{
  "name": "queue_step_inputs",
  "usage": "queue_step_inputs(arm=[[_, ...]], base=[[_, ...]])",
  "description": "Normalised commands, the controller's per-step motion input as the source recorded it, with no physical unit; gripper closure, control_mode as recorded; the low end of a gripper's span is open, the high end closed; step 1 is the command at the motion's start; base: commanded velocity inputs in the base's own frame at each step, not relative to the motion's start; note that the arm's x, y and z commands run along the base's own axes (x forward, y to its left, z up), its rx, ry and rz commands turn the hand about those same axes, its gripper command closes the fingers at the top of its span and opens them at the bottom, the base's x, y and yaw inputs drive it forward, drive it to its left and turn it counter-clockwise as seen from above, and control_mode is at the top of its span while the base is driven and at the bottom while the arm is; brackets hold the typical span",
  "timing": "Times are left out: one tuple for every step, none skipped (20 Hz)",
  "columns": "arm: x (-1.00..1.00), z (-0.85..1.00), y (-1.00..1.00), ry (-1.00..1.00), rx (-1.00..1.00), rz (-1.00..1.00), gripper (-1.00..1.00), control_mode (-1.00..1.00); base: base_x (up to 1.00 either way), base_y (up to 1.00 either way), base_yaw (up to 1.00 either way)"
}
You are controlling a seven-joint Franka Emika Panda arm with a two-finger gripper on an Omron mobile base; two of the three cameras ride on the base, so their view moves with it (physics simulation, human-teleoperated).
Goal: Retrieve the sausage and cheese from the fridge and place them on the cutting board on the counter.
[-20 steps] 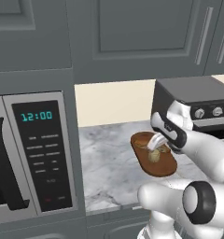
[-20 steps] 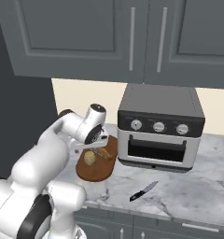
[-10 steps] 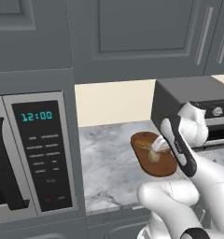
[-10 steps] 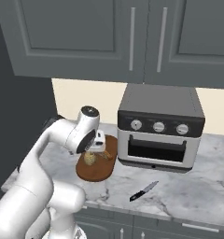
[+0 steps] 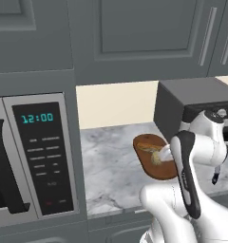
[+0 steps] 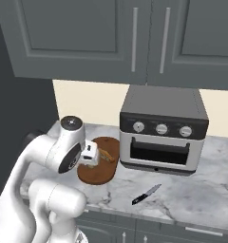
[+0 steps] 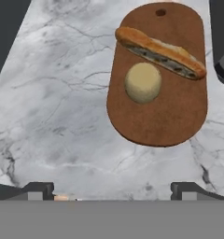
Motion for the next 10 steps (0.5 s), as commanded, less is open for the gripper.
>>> queue_step_inputs(arm=[[-0.70,0.19,0.03,-0.09,-0.05,-0.11,-1.00,-1.00],[-0.82,0.02,0.05,-0.32,-0.15,-0.11,-1.00,-1.00],[-0.77,0.06,0.06,-0.37,-0.16,-0.14,-1.00,-1.00],[-0.63,0.13,0.14,-0.25,-0.12,-0.16,-1.00,-1.00],[-0.45,0.19,0.17,-0.14,-0.03,-0.13,-1.00,-1.00],[-0.35,0.18,0.16,-0.09,-0.01,-0.07,-1.00,-1.00],[-0.03,0.00,0.01,0.02,0.00,0.00,-1.00,-1.00],[0.00,0.00,0.00,0.00,0.00,0.00,-1.00,-1.00],[0.00,0.00,0.00,0.00,0.00,0.00,-1.00,-1.00],[0.00,0.00,0.00,0.00,0.00,0.00,-1.00,-1.00]], base=[[0.00,0.00,0.00],[0.00,0.00,0.00],[0.00,0.00,0.00],[0.00,0.00,0.00],[0.00,0.00,0.00],[0.00,0.00,0.00],[0.00,0.00,0.00],[0.00,0.00,0.00],[0.00,0.00,0.00],[0.00,0.00,0.00]])
